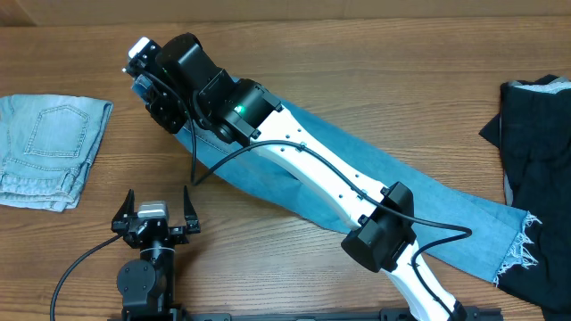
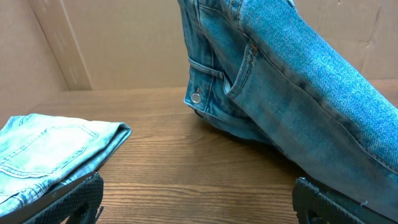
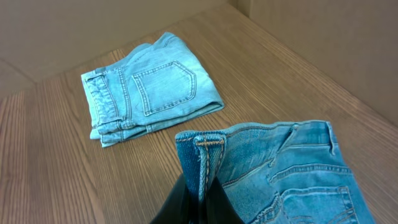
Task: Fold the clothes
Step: 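Lift the jeans with the right gripper and drag them leftward across table, then release the jeans and move the right gripper to the leg hem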
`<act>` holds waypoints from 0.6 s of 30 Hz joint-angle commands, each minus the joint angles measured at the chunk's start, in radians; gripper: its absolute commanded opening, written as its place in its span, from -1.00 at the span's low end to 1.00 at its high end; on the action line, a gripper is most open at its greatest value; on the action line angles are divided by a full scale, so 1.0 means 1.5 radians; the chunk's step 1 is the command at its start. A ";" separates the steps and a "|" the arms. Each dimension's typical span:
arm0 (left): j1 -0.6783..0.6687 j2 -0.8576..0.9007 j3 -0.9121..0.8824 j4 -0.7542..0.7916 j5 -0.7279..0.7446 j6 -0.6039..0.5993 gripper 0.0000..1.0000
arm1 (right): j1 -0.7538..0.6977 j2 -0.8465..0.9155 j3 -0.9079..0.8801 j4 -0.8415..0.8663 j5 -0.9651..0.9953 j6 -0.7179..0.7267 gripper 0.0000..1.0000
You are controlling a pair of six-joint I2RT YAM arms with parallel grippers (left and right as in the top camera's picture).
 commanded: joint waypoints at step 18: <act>0.003 -0.005 -0.002 0.002 0.003 0.012 1.00 | -0.158 -0.118 0.051 -0.262 0.167 0.202 -0.12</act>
